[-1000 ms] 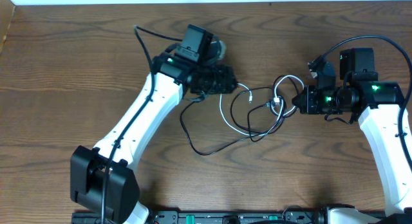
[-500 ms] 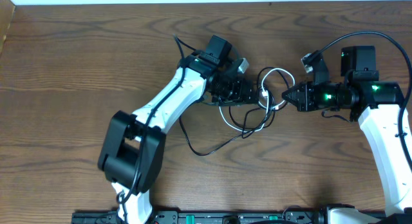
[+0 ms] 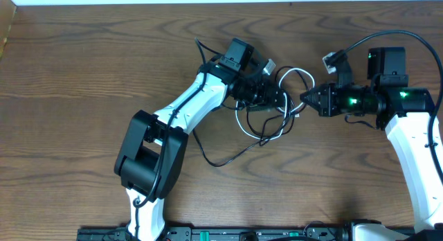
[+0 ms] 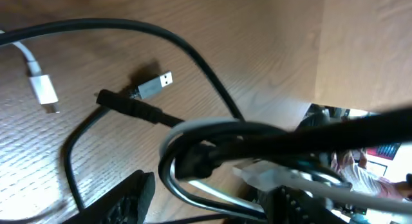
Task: Untangle cables
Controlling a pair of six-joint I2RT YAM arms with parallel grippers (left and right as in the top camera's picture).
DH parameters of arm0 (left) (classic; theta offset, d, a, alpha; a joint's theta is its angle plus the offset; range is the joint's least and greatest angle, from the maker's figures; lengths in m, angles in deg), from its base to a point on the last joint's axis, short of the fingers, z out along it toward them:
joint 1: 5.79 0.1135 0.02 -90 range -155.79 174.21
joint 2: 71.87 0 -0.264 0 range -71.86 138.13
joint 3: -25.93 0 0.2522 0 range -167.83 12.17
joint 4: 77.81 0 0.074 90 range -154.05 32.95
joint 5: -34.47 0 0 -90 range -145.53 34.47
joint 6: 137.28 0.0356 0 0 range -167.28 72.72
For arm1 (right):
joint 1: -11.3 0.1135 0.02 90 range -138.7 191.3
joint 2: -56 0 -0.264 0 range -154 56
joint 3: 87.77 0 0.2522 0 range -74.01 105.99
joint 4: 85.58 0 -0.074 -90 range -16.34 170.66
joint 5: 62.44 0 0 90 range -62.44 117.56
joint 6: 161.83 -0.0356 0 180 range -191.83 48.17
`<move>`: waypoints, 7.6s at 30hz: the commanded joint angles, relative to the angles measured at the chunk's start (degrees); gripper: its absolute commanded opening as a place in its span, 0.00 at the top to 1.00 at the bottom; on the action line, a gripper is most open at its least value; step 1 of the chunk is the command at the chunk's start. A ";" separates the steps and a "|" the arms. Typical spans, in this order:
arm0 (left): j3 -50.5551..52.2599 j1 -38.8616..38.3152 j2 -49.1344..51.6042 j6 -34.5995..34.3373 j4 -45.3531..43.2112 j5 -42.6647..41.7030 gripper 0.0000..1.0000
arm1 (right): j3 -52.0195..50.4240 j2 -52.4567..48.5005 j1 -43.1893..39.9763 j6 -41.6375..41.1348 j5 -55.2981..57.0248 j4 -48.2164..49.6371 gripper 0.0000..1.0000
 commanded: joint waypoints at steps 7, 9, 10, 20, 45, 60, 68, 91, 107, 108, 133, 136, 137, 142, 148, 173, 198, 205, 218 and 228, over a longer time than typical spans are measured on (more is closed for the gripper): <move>-0.35 -2.78 3.89 -0.76 4.13 14.25 0.60 | 0.15 3.52 -4.92 -9.60 -6.93 7.65 0.99; -0.35 -2.78 3.89 -0.72 4.79 16.83 0.65 | 0.15 4.83 -7.02 -11.91 -6.95 8.31 0.99; -0.35 -2.67 3.89 -0.72 4.87 17.29 0.67 | 0.15 5.53 -8.17 -13.11 -6.91 8.46 0.99; -0.37 -1.70 3.85 1.70 6.78 30.71 0.93 | 0.13 8.39 -17.73 -21.94 11.37 2.84 0.99; -0.52 -4.55 -37.29 6.62 3.50 37.27 0.92 | -0.09 1.07 -16.94 9.81 -12.31 -3.98 0.41; -0.52 -4.81 -40.44 6.60 -7.45 29.68 0.93 | -0.09 1.05 -17.00 8.94 -11.43 -3.06 0.31; -0.52 -5.03 -30.10 9.03 0.72 23.69 0.64 | -0.09 1.05 -17.00 3.39 -2.80 -3.67 0.29; -3.89 -4.90 -31.04 16.70 14.08 30.56 0.43 | -0.09 0.94 -7.87 -0.52 1.88 0.02 0.20; -11.54 2.34 -39.21 15.15 18.14 31.26 0.63 | -0.09 -6.95 2.12 -1.55 3.82 2.91 0.18; -12.61 2.58 -39.65 15.15 18.08 31.26 0.73 | -0.09 -7.28 2.47 -1.55 3.82 3.13 0.19; -19.93 2.73 -31.67 13.53 33.86 42.80 0.49 | -0.09 -16.11 13.25 -33.66 19.08 11.34 0.38; -19.93 2.73 -28.68 11.80 34.01 43.52 0.49 | -0.09 -19.12 14.10 -35.91 19.43 17.40 0.45; -19.93 2.73 -27.67 11.39 33.99 43.52 0.49 | -0.09 -20.00 14.21 -36.52 19.21 19.85 0.50; -19.93 2.73 -23.37 10.32 34.01 43.50 0.49 | 0.09 -20.85 14.36 -37.48 17.75 28.09 0.98; -19.91 2.73 -20.81 10.14 34.01 43.52 0.49 | 3.02 -12.68 13.90 -36.20 16.65 27.63 0.99; -19.91 2.73 -20.35 10.19 33.38 43.50 0.39 | 22.10 9.68 9.20 -37.24 17.57 18.21 0.99; -19.87 2.71 -18.12 10.19 33.83 43.30 0.39 | 28.17 -4.26 14.45 -14.34 76.78 -0.87 0.99; -19.87 2.73 -18.12 10.21 33.81 43.32 0.39 | 41.86 0.94 14.45 -13.90 72.65 -1.03 0.99; -18.88 2.71 -18.10 10.21 33.57 43.23 0.39 | 48.41 10.19 13.99 -15.76 61.26 0.13 0.99; -17.88 2.71 -18.10 10.60 33.53 43.28 0.39 | 48.50 12.81 6.97 -15.21 61.44 -1.20 0.99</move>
